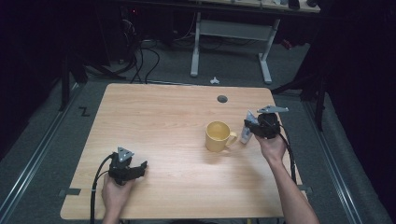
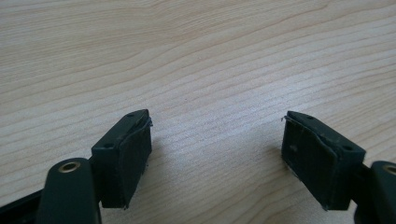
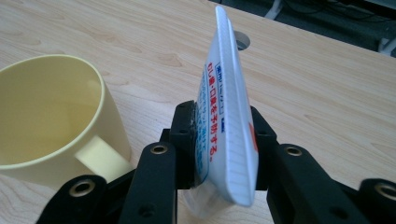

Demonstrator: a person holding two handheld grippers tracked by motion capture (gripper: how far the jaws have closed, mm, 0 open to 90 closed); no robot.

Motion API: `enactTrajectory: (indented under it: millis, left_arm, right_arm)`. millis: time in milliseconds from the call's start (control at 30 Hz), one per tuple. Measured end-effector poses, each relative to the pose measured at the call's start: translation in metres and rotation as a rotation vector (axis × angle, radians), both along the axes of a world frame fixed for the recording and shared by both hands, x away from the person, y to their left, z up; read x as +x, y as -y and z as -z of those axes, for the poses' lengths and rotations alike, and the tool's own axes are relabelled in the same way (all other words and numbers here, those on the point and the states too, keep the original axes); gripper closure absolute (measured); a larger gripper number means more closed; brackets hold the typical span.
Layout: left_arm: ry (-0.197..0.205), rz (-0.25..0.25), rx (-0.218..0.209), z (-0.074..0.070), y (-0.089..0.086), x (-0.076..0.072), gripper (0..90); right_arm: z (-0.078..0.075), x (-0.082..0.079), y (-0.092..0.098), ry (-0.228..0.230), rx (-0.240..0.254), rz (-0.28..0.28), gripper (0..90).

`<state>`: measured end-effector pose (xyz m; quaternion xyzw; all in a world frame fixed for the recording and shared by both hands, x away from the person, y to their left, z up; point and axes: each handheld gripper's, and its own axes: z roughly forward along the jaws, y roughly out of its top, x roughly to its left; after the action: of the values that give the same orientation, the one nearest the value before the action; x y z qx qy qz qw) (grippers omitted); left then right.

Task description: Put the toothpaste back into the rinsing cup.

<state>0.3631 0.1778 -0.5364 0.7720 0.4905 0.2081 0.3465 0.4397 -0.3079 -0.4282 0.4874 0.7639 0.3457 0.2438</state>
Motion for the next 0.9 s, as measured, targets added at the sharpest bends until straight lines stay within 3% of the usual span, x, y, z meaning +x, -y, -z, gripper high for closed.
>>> enactTrajectory:
  millis: [267, 633, 900]
  left_arm:
    - [0.000, 0.000, 0.000, 0.000, 0.000, 0.000, 24.4]
    - [0.000, 0.000, 0.000, 0.000, 0.000, 0.000, 24.5]
    - [0.000, 0.000, 0.000, 0.000, 0.000, 0.000, 24.4]
  right_arm:
    - [-0.010, -0.003, 0.005, 0.004, 0.037, -0.008, 70.8]
    - [-0.022, -0.007, 0.006, 0.015, 0.039, -0.034, 70.9]
    - [-0.038, -0.013, 0.005, 0.048, 0.040, -0.056, 70.9]
